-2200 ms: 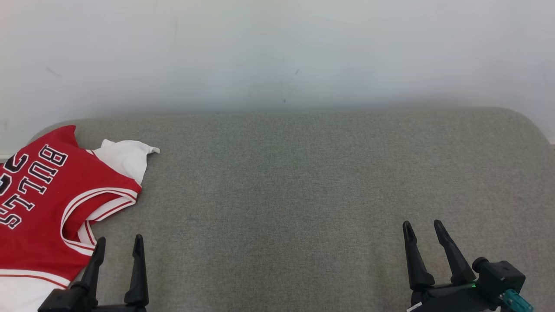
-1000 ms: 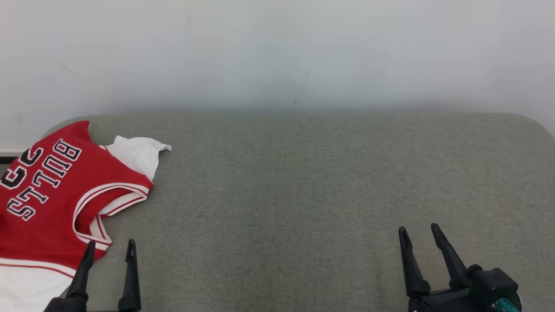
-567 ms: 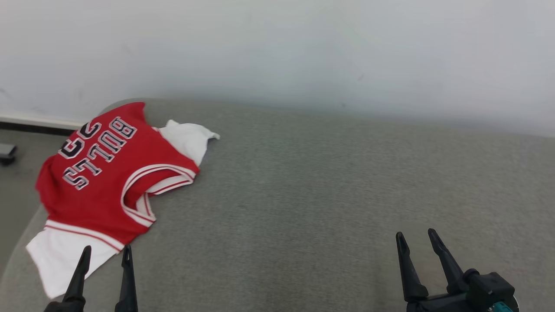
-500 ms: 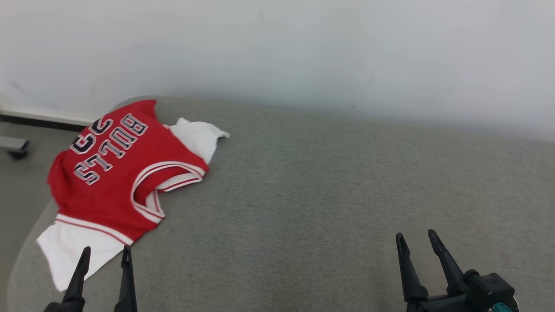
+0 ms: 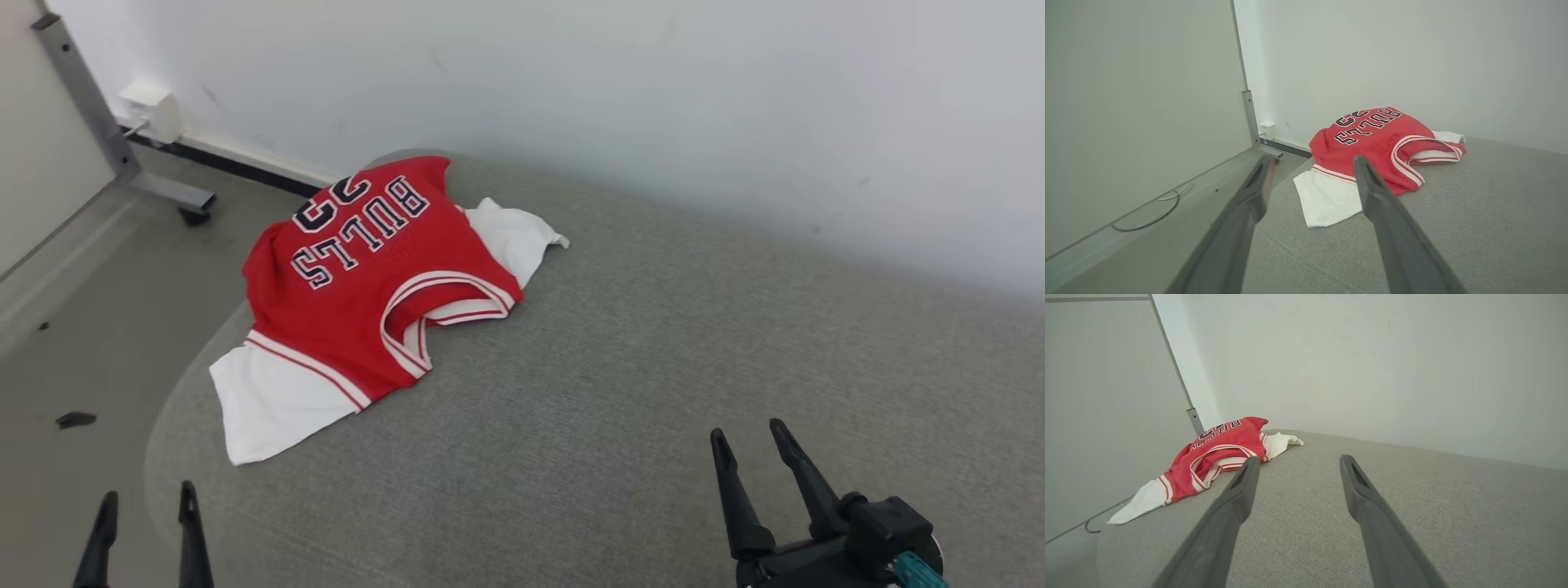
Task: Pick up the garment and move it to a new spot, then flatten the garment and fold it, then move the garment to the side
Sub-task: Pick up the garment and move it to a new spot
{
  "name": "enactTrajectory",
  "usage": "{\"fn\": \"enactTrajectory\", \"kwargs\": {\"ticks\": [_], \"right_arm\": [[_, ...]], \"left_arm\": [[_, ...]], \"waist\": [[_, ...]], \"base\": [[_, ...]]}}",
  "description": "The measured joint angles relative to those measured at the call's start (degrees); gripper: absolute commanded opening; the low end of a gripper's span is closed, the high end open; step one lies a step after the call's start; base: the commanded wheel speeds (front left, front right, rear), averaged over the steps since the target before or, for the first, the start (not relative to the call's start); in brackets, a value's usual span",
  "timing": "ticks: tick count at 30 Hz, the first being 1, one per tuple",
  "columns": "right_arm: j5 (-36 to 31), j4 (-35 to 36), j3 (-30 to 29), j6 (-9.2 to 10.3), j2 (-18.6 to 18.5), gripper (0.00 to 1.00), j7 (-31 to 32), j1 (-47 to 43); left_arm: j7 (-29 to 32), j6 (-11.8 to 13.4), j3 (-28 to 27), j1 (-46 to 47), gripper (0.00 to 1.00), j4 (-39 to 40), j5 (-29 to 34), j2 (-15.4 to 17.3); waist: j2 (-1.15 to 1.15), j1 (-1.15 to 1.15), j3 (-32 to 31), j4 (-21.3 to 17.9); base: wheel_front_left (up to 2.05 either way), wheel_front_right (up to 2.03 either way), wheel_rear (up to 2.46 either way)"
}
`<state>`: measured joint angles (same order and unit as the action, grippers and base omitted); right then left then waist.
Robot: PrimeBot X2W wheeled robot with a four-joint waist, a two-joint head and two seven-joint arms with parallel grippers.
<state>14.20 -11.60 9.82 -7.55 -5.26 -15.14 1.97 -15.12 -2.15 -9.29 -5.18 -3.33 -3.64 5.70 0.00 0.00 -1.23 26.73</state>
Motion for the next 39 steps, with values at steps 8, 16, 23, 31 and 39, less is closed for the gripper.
{"fn": "enactTrajectory", "kwargs": {"ticks": [8, 16, 23, 31, 39], "right_arm": [[1.2, -2.4, 3.9, 0.00, -1.1, 1.00, 0.0, 3.8], [2.2, -3.7, 5.3, 0.00, -1.8, 1.00, 0.0, 5.5], [2.5, -3.7, 4.0, 0.00, -1.9, 1.00, 0.0, 5.2], [0.0, -0.5, -1.2, 0.00, -2.5, 1.00, 0.0, 2.5], [-1.6, 2.6, -3.6, 0.00, -4.8, 1.00, 0.0, 5.4]], "left_arm": [[0.0, 1.5, -2.6, -2.2, 1.00, 2.2, -1.1, -1.1], [0.0, 1.6, -3.5, -2.7, 1.00, 3.1, -1.5, -1.8], [0.0, 1.0, -3.8, -2.3, 1.00, 2.1, -1.5, -1.9], [0.0, -1.9, -3.8, 6.6, 1.00, -2.3, -2.7, 0.5], [0.0, -3.4, -4.7, 21.8, 1.00, -5.4, -5.6, 4.5]], "waist": [[0.00, 0.01, 1.8, 2.8], [0.00, 0.01, 2.7, 3.4], [0.00, 0.01, 2.8, 3.1], [0.00, 0.01, 3.5, 1.3], [0.00, 0.01, 7.4, -2.9]], "base": [[0.00, 0.00, 0.00], [0.00, 0.00, 0.00], [0.00, 0.00, 0.00], [0.00, 0.00, 0.00], [0.00, 0.00, 0.00]]}}
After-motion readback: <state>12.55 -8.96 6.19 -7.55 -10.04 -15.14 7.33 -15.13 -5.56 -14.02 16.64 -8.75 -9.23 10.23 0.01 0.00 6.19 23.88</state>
